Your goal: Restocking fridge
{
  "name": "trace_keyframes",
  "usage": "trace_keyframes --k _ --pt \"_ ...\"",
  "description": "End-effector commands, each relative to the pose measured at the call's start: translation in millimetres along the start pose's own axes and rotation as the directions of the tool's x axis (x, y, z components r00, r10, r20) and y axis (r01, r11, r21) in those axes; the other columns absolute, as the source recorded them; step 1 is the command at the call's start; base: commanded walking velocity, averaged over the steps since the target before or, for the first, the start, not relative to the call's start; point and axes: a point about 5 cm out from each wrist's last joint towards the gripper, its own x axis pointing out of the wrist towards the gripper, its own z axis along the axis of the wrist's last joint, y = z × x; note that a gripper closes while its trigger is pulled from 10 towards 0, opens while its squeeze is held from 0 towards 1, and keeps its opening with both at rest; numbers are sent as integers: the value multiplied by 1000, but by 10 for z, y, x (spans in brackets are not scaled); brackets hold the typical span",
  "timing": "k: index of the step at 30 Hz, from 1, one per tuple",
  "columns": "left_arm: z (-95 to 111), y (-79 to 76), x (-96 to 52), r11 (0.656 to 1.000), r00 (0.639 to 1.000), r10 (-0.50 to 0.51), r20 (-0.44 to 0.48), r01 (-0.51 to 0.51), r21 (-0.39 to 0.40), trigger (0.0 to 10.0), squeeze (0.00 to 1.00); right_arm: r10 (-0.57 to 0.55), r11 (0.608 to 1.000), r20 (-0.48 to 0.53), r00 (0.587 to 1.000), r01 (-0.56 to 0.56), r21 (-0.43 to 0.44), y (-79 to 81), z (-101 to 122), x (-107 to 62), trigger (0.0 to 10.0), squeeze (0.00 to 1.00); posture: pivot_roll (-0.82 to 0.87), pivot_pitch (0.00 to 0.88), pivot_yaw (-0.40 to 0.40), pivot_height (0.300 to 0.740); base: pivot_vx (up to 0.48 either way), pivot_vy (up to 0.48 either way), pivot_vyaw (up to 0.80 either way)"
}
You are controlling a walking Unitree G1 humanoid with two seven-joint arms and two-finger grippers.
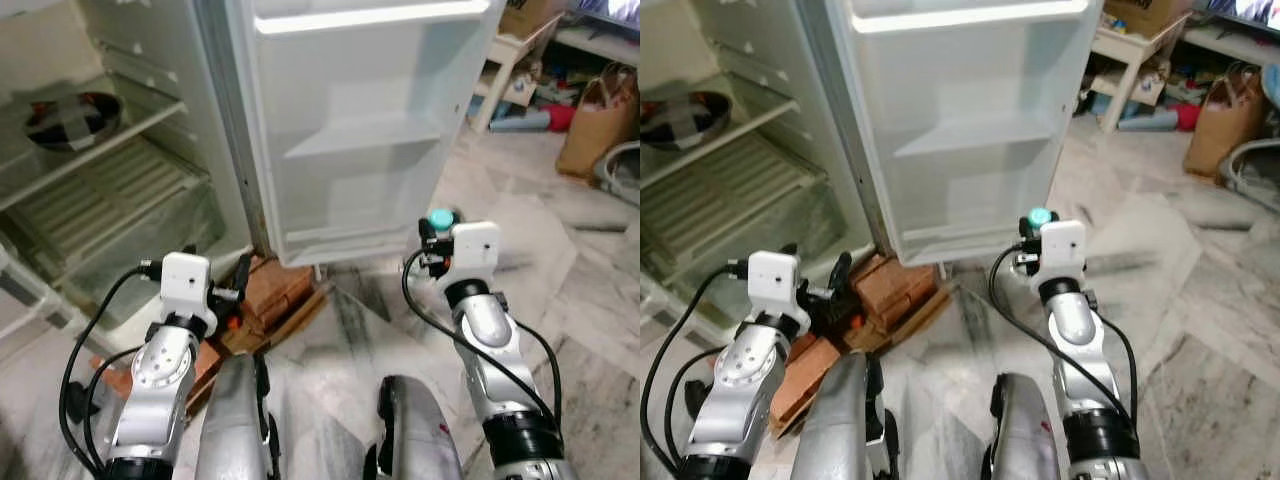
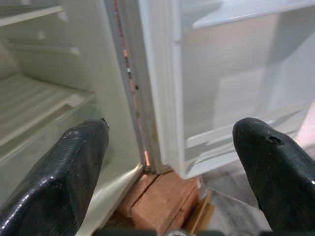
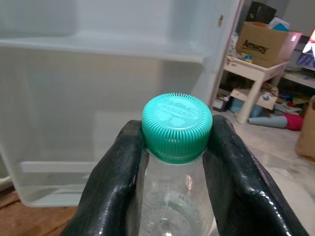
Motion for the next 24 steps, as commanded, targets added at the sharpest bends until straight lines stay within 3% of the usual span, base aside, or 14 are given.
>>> trace_keyframes --k 1,8,10,24 --pt "70 62 9 1000 1000 3 20 -3 6 10000 0 -13 1000 39 999 13 -4 0 97 43 10000 0 -6 128 7 612 0 0 0" --pt "77 20 6 999 999 -28 28 29 -15 10000 0 -26 999 28 999 27 -29 15 88 34 10000 0 -8 129 8 612 0 0 0" --pt "84 -47 -11 998 998 -58 32 59 -29 10000 0 -47 998 35 998 49 -48 -8 120 51 10000 0 -9 133 11 612 272 0 0" --pt "74 -32 -33 997 997 -71 20 72 -29 10000 0 -127 983 4 992 127 -133 -125 88 106 10000 0 4 139 13 612 292 0 0"
